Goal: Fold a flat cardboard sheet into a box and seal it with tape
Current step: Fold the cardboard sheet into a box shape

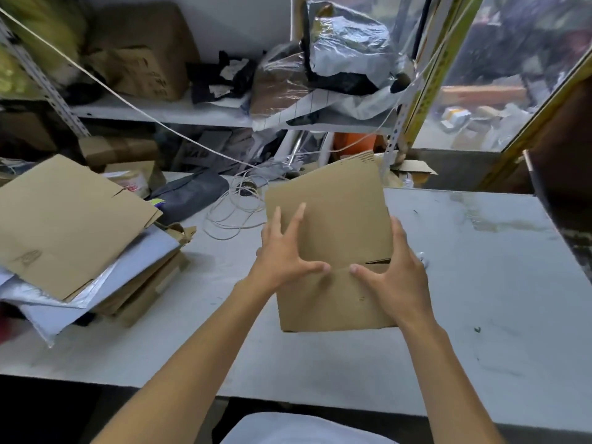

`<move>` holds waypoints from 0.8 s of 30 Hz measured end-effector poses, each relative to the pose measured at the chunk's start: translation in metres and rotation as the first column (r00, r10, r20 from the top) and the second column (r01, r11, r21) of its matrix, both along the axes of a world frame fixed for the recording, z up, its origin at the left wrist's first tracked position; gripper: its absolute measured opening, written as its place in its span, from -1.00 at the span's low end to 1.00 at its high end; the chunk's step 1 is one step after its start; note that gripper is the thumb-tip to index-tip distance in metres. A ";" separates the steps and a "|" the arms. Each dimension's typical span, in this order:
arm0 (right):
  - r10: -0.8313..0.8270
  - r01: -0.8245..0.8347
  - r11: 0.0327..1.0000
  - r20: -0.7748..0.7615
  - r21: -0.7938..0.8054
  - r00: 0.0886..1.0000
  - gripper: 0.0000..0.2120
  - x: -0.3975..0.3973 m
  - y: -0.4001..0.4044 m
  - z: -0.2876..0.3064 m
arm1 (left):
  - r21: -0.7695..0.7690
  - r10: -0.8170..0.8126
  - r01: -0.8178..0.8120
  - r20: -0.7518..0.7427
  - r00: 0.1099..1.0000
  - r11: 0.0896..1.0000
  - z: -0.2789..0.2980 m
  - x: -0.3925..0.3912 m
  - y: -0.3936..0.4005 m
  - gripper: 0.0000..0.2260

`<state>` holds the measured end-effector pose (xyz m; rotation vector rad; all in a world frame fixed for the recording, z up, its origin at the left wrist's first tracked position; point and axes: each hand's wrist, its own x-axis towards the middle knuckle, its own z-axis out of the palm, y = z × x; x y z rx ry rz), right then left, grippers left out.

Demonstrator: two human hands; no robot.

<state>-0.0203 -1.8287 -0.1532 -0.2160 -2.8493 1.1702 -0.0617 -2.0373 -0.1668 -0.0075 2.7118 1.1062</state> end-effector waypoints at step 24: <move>-0.054 0.060 0.980 0.037 -0.191 0.998 -0.49 -0.026 0.020 -0.024 | 0.717 0.401 -0.320 0.061 0.914 0.619 -0.037 0.026 -0.034 -0.55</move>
